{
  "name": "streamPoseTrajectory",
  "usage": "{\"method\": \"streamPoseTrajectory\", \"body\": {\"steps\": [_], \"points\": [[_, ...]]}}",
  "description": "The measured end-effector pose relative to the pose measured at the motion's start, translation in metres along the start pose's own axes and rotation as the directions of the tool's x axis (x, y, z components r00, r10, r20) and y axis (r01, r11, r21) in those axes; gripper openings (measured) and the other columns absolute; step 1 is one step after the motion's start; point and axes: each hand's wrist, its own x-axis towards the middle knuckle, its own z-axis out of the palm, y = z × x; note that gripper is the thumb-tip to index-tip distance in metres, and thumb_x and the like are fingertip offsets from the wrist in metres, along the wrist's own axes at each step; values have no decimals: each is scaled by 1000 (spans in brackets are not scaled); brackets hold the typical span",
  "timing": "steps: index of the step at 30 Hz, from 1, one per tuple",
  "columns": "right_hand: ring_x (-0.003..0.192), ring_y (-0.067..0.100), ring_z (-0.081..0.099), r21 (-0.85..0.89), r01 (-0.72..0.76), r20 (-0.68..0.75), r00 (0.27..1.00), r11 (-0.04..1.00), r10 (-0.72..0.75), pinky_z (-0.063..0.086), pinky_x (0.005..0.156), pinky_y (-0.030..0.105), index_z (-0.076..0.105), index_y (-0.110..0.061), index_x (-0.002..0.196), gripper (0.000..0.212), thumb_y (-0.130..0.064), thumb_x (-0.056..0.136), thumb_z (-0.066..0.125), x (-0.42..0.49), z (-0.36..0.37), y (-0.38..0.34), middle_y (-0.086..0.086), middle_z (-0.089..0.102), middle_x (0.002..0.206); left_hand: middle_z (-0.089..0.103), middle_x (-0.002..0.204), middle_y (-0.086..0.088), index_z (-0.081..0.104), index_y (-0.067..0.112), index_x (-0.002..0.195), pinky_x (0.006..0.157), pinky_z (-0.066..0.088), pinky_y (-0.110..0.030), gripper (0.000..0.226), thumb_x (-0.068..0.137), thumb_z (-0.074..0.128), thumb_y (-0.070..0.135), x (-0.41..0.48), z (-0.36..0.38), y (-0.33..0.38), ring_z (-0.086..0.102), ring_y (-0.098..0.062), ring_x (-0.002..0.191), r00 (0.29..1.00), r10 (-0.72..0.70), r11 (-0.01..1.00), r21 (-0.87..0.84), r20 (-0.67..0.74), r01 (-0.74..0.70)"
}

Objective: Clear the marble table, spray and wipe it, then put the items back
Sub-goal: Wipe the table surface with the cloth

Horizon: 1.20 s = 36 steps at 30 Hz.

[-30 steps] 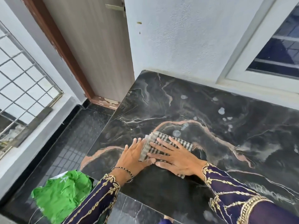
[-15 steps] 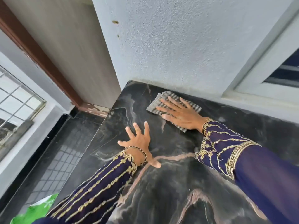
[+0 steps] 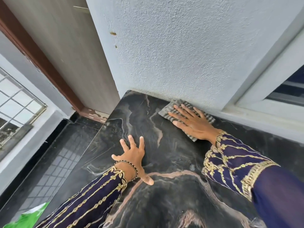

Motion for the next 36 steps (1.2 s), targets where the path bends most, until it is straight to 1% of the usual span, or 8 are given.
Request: {"method": "streamPoseTrajectory", "body": {"steps": [3, 8, 12, 15, 18, 24, 31, 36], "points": [[149, 0, -29, 1, -57, 0, 998, 998, 57, -21, 120, 41, -17, -69, 144, 57, -80, 89, -7, -24, 1, 21, -30, -27, 160, -22, 156, -19, -23, 20, 148, 101, 28, -75, 157, 42, 82, 69, 2, 0, 0, -14, -50, 143, 1000, 4, 1000, -6, -4, -4], [148, 3, -32, 56, -146, 7, 989, 988, 146, -24, 120, 45, -17, -70, 143, 52, -77, 95, 0, -31, 11, -5, -26, -28, 161, -21, 157, -18, -21, 21, 149, 101, 28, -75, 157, 41, 83, 68, -2, -1, 0, -14, -49, 143, 1000, 8, 1000, -20, -12, -9], [149, 6, -32, 67, -107, 17, 994, 992, 106, -23, 120, 48, -18, -68, 144, 52, -74, 96, 1, -62, 28, -43, -23, -29, 162, -12, 160, -13, -12, 23, 151, 107, 25, -70, 150, 42, 80, 71, -17, 3, -4, -6, -42, 147, 994, 13, 999, -39, -106, -18], [150, 6, -30, 35, -84, 15, 996, 996, 83, -20, 121, 48, -25, -68, 139, 51, -71, 94, -1, -97, 43, -82, -22, -27, 164, -1, 161, -10, 0, 16, 152, 116, 17, -61, 119, 68, 63, 73, -42, 30, -6, 2, -29, 150, 930, 103, 994, 60, -354, -87], [150, 6, -31, 29, -65, 5, 998, 997, 65, -23, 120, 46, -23, -66, 142, 52, -69, 97, 2, -131, 61, -118, -20, -26, 164, 3, 162, -8, 8, 16, 151, 120, 10, -54, 82, 91, 42, 60, -73, 72, 1, 3, -23, 150, 867, 176, 982, 17, -467, -190], [150, 7, -33, 4, 32, -13, 999, 999, -31, -26, 118, 46, -13, -62, 150, 53, -68, 101, 4, -215, 100, -199, -19, -25, 166, 9, 162, -6, 13, 19, 151, 121, 9, -48, 67, 96, 32, 55, -152, 136, -6, 5, -22, 150, 859, 171, 961, -108, -483, -253], [155, 12, -22, -46, 127, 5, 992, 991, -127, -10, 124, 54, 14, -49, 157, 53, -62, 105, 15, -299, 134, -279, -15, -15, 169, 11, 162, -8, 17, 16, 151, 122, 7, -48, 63, 98, 36, 45, -221, 183, -31, 5, -20, 150, 904, 128, 964, -163, -408, -210], [158, 18, -11, -114, 240, -32, 969, 964, -245, -6, 125, 55, 20, -49, 157, 51, -56, 107, 19, -331, 143, -299, -9, -3, 171, 11, 161, -9, 17, 15, 151, 120, 10, -52, 62, 99, 36, 41, -237, 197, -37, 6, -23, 150, 910, 137, 971, -129, -391, -202]]}}
